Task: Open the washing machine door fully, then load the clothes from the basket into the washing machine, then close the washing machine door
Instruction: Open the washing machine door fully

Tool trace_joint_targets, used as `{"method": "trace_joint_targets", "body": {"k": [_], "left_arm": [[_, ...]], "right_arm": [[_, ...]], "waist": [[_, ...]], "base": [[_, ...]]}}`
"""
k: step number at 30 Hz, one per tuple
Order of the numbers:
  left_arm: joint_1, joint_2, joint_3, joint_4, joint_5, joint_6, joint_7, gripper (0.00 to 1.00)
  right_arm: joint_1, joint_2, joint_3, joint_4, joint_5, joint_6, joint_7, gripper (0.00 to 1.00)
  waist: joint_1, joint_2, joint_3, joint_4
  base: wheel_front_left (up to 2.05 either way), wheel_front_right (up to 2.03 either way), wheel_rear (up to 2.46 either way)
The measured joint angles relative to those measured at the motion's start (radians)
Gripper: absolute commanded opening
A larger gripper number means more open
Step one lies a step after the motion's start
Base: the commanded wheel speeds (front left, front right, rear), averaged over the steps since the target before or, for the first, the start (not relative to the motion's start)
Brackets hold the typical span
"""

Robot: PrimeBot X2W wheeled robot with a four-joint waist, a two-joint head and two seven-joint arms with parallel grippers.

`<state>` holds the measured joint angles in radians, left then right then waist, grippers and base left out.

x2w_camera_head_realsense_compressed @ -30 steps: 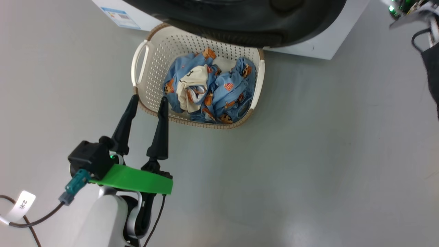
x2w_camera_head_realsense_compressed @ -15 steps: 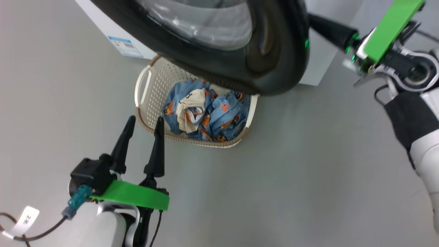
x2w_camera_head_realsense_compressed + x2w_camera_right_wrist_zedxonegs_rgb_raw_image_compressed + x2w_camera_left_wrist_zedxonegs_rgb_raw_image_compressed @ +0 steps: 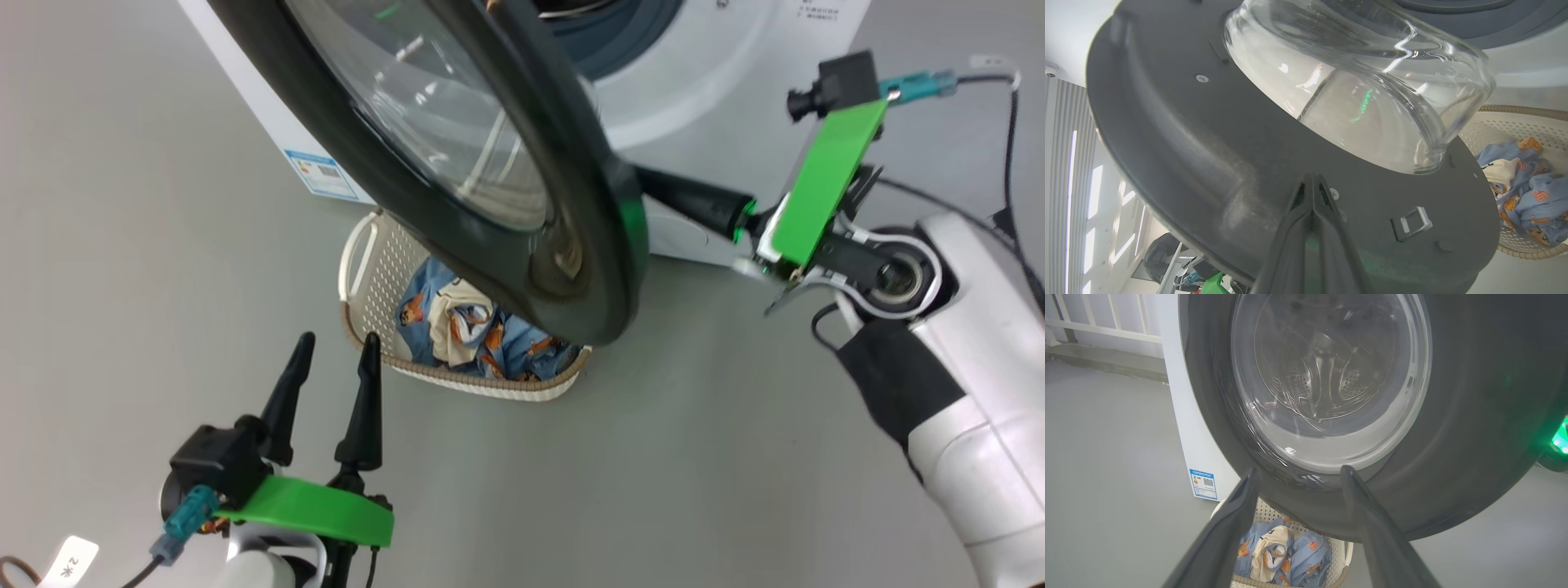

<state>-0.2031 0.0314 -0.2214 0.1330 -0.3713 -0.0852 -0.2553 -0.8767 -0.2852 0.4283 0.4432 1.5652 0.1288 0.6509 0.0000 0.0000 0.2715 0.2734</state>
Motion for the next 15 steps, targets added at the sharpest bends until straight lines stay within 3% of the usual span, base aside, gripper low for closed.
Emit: {"method": "trace_joint_targets", "body": {"k": [15], "left_arm": [[0.067,0.001,0.011,0.014,0.023,-0.008,0.0,1.0]], "right_arm": [[0.138,0.061,0.051,-0.079,0.01,0.0,0.009,0.0]], "waist": [[0.0,0.0,-0.098,0.031]], "base": [[0.0,0.0,0.0]]}}
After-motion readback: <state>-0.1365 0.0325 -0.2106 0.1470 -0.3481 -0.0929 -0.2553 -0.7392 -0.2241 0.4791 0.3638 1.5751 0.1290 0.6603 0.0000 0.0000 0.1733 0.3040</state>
